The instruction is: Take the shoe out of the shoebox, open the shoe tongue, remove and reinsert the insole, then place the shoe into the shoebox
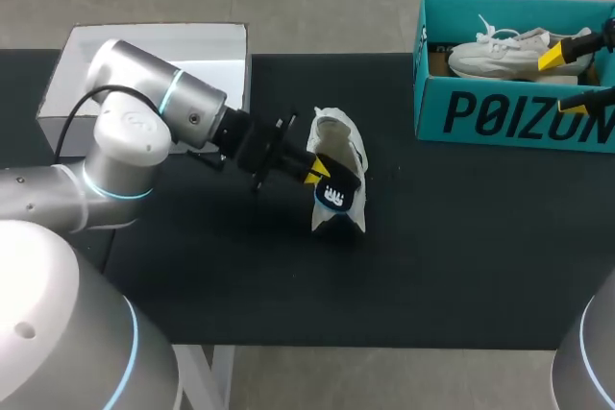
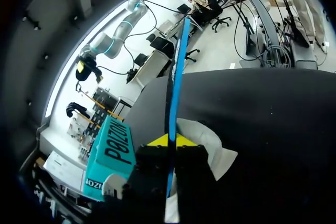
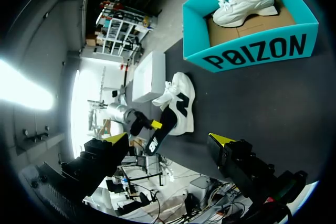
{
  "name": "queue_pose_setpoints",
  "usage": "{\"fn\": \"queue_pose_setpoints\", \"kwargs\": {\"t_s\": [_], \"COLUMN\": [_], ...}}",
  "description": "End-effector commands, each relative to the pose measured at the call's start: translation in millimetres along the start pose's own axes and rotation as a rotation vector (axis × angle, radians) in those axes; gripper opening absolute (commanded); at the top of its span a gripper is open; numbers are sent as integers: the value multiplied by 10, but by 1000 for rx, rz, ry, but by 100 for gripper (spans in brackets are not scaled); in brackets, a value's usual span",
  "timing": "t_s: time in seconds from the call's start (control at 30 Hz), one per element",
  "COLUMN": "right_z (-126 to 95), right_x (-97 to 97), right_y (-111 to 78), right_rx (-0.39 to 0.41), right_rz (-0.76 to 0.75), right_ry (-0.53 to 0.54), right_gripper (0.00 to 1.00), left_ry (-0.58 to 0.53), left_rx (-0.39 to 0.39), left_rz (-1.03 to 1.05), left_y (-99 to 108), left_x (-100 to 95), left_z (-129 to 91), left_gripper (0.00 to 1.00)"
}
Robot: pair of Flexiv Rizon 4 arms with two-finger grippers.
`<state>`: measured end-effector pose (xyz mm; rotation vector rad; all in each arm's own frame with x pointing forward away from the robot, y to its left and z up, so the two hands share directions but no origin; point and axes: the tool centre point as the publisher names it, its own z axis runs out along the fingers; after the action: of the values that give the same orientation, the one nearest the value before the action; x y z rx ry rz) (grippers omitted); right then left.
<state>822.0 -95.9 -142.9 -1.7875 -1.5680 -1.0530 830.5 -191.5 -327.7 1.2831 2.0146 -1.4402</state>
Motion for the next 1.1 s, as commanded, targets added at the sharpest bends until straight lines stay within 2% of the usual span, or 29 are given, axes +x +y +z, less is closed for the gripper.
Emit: {"fn": "queue_pose_setpoints", "kwargs": {"t_s": [0.03,0.33,0.47,0.5,0.53,0.57,0.7,0.8,0.9,0.93,1.1], "right_z": [0,0,0,0,0,0,0,0,0,0,0], "right_x": [0,0,0,0,0,0,0,0,0,0,0], "right_y": [-9,-9,-9,-9,-9,-9,-9,-9,-9,-9,-9], "right_rx": [-1,-1,-1,-1,-1,-1,-1,-1,-1,-1,-1], "right_rz": [1,1,1,1,1,1,1,1,1,1,1], "right_ry": [-3,-3,-3,-3,-3,-3,-3,-3,-3,-3,-3], "right_gripper": [100,100,100,100,100,100,100,100,100,100,100], "left_ry": [10,-1,-27,-28,-28,-28,-23,-17,-12,-6,33], "left_rx": [-8,-80,-81,-80,-77,-73,-55,-43,-32,-27,-5], "left_rz": [-2,-37,-34,-34,-33,-33,-34,-25,-17,-17,-35], "left_y": [132,332,321,297,269,239,97,13,-25,-37,-42], "left_x": [-32,-42,-81,-91,-100,-107,-120,-127,-134,-132,-57], "left_z": [29,10,24,26,25,20,5,5,17,24,67], "left_gripper": [0,0,0,8,26,40,47,43,29,0,0]}}
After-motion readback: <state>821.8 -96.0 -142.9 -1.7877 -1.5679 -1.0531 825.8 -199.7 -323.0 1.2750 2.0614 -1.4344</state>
